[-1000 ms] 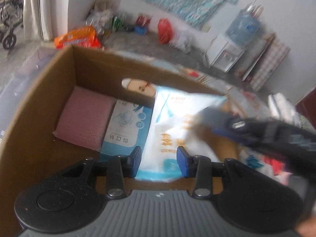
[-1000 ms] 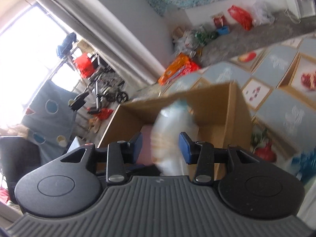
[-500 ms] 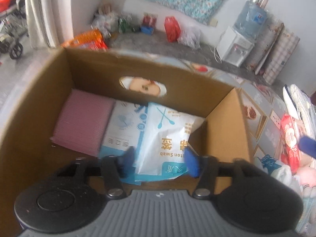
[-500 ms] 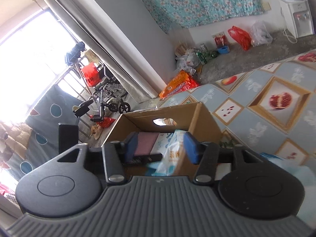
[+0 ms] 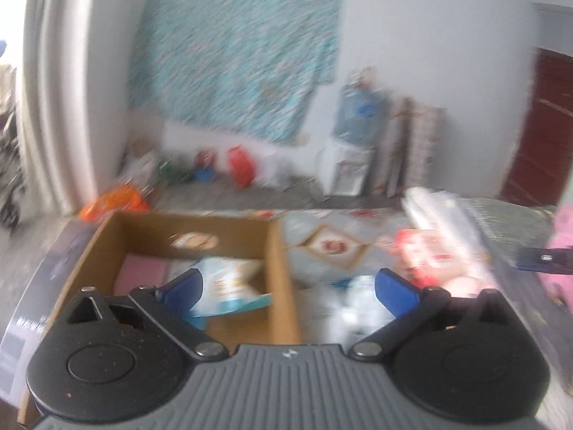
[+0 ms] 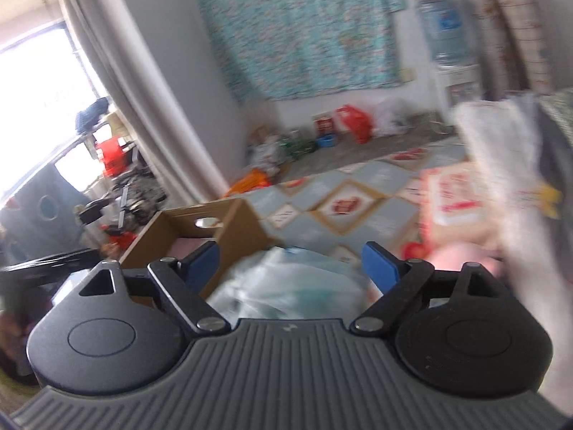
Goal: Organize soft objects
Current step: 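Move the right tool back to the pink plush toy, then close the right tool on the pink plush toy's head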
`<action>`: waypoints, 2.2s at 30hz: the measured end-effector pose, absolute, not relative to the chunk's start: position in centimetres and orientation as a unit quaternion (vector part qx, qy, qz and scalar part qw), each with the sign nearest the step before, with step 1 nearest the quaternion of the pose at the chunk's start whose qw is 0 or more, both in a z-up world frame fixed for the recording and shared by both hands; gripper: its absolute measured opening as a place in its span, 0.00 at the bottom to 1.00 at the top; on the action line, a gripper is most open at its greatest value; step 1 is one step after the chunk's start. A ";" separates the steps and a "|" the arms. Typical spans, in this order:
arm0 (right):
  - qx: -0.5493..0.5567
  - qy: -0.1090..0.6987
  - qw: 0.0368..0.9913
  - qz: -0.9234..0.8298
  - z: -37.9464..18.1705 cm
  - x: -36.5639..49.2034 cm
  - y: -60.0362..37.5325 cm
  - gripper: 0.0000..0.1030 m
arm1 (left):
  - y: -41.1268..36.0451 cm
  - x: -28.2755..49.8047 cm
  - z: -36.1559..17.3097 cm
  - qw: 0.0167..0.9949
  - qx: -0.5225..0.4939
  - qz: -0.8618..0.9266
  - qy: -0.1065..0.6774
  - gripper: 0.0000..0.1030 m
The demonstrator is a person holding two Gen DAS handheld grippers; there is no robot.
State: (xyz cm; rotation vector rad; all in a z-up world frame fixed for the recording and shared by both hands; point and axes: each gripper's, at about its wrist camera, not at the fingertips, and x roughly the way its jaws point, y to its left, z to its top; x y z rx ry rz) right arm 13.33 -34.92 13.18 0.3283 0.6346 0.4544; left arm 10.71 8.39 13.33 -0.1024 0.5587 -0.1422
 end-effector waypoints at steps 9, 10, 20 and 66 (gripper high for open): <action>0.223 0.327 0.902 0.172 10.1 10.2 -42.0 0.86 | -3.1 10.9 12.1 0.936 0.027 -0.183 0.298 1.00; 0.230 0.333 0.899 0.166 9.7 10.3 -42.5 0.86 | -4.5 11.6 11.6 0.932 0.031 -0.192 0.306 1.00; 0.284 0.384 0.872 0.109 4.8 17.6 -44.9 0.84 | -15.6 18.7 6.3 0.893 0.088 -0.259 0.358 0.91; 0.497 0.321 0.795 0.136 -2.0 23.5 -51.9 0.63 | -19.5 26.3 5.8 0.853 -0.123 -0.307 0.404 0.51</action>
